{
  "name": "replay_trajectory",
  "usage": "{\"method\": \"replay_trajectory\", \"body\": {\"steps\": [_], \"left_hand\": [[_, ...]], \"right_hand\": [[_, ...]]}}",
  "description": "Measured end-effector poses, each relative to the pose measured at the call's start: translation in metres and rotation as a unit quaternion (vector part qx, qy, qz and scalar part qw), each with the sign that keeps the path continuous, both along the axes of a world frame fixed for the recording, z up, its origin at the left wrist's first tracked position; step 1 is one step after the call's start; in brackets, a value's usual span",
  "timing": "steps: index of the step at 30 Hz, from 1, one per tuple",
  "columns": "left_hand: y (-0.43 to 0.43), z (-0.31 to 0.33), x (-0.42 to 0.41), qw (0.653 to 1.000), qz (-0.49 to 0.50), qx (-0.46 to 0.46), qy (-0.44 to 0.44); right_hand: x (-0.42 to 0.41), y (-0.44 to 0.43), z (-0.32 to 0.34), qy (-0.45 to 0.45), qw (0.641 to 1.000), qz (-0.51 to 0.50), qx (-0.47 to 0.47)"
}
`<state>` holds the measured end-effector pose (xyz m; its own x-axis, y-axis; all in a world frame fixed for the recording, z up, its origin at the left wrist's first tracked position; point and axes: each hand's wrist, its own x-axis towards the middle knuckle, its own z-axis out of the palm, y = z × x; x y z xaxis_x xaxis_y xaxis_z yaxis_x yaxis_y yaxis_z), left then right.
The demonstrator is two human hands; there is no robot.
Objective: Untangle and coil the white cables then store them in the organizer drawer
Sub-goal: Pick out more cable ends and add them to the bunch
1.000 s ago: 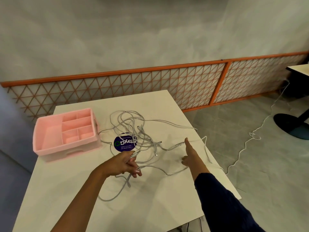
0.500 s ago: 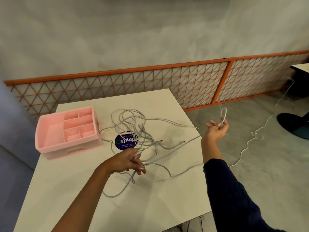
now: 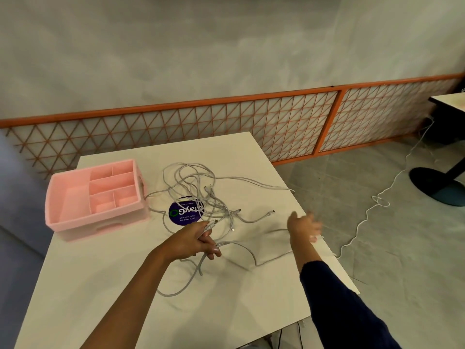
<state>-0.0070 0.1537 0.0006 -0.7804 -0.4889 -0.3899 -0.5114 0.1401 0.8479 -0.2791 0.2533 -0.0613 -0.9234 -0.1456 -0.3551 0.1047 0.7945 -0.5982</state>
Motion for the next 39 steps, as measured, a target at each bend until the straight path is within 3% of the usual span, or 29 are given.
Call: {"method": "replay_trajectory", "body": {"steps": [2,4,6,9,11,17,21,24,29,39], "left_hand": [[-0.003,0.0,0.0,1.0,0.003,-0.01,-0.005],[-0.005,0.001,-0.002,1.0,0.008,-0.019,-0.009],[-0.007,0.002,-0.003,0.999,0.015,-0.031,-0.013],[-0.011,0.002,-0.003,0.998,0.029,-0.054,-0.022],[-0.012,0.003,0.0,0.997,0.038,-0.06,-0.026],[-0.012,0.013,0.005,0.998,0.031,-0.051,-0.023],[-0.011,0.018,0.009,0.999,0.005,-0.04,-0.024],[-0.007,0.019,0.01,1.0,-0.009,-0.019,-0.02],[0.003,0.014,0.002,1.0,-0.018,-0.005,-0.007],[0.004,0.018,0.007,1.0,-0.012,0.001,0.012]], "right_hand": [[0.015,-0.021,0.017,-0.005,0.983,0.143,-0.115],[0.035,-0.034,0.034,-0.099,0.913,0.344,-0.195],[0.055,-0.035,0.048,-0.219,0.815,0.514,-0.156],[0.07,-0.04,0.061,-0.301,0.689,0.659,-0.001],[0.071,-0.041,0.058,-0.291,0.666,0.686,0.034],[0.067,-0.038,0.042,-0.17,0.738,0.653,0.008],[0.054,-0.024,0.02,-0.074,0.84,0.537,-0.026],[0.041,-0.009,0.004,0.019,0.888,0.459,-0.009],[0.028,0.002,-0.007,0.072,0.91,0.407,0.026],[-0.002,0.018,-0.017,0.083,0.939,0.326,0.077]]}}
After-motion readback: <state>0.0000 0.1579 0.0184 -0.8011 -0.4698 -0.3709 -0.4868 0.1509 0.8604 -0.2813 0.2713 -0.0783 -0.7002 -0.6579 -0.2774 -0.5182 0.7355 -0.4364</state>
